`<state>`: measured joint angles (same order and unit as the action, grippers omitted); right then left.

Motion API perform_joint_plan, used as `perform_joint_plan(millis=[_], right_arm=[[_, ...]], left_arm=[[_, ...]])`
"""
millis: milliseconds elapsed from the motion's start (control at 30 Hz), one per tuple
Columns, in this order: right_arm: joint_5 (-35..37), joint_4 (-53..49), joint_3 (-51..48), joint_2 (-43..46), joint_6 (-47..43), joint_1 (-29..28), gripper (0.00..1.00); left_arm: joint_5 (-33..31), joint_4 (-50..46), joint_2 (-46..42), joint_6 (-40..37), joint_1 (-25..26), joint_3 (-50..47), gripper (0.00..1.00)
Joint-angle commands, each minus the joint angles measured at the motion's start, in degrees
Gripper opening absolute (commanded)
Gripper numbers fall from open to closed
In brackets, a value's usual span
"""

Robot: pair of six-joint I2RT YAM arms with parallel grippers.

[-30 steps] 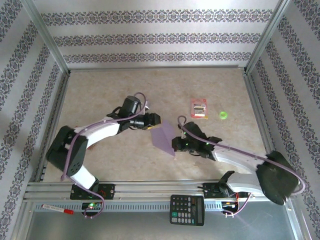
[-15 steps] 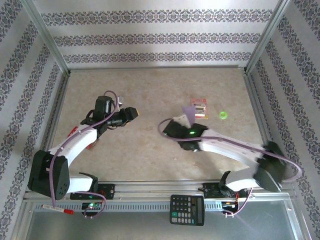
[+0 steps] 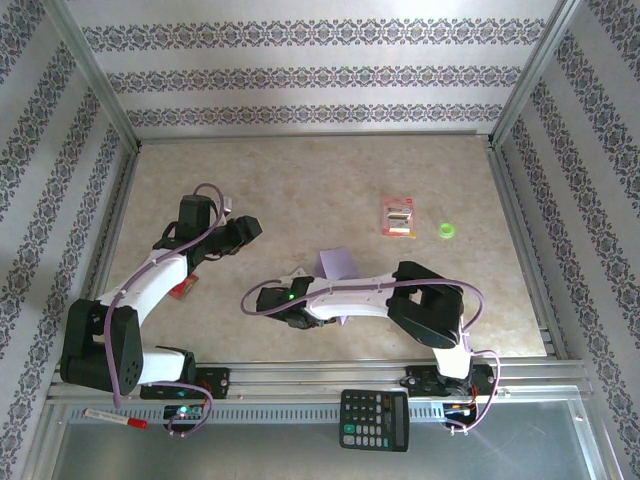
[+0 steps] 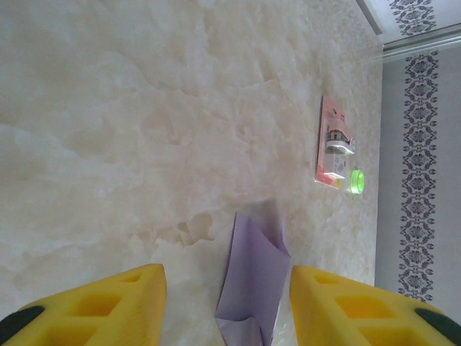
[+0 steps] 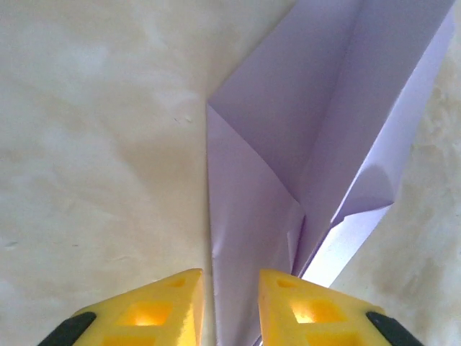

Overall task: Fold a paper plane with a square sheet of paper (pick it up from the middle)
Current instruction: Turn over the paper at the center of the table, then fold the wing for the fifth time at the center of the table.

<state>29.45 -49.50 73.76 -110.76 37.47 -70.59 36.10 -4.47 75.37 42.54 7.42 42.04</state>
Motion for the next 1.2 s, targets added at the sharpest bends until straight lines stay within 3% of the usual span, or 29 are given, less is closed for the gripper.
perform_joint_plan(millis=[0,133,233,333,433,667,867,1167], right_arm=[[-5.89,4.23,-2.22,7.97,-1.03,1.27,0.3],[-15.82,13.32,-10.61,19.82,-3.28,4.36,0.32],[-25.66,20.09,-19.72,28.87,-3.88,10.4,0.31],[-33.82,27.11,-28.61,34.19,-3.86,18.02,0.24],[-37.4,33.46,-32.48,34.9,-3.68,21.47,0.17],[-39.64,43.6,-35.15,27.7,-0.82,22.33,0.09],[-39.74,49.11,-37.16,24.0,2.1,22.16,0.07],[-38.32,58.01,-41.8,21.55,8.75,21.07,0.04]], left_arm=[[3.42,0.77,-1.03,2.57,0.11,-3.04,0.48],[3.96,3.56,-4.2,7.23,4.73,-7.56,0.43],[1.97,4.83,-4.69,9.28,12.9,-9.02,0.38],[1.57,8.16,-0.22,10.92,19.74,-8.11,0.3],[3.27,12.17,4.79,12.32,21.71,-6.69,0.2],[4.69,12.82,9.43,12.33,22.84,-2.81,0.11],[5.46,12.06,11.11,12.12,22.99,-1.5,0.1],[7.36,20.1,16.68,16.52,23.9,-0.65,0.09]])
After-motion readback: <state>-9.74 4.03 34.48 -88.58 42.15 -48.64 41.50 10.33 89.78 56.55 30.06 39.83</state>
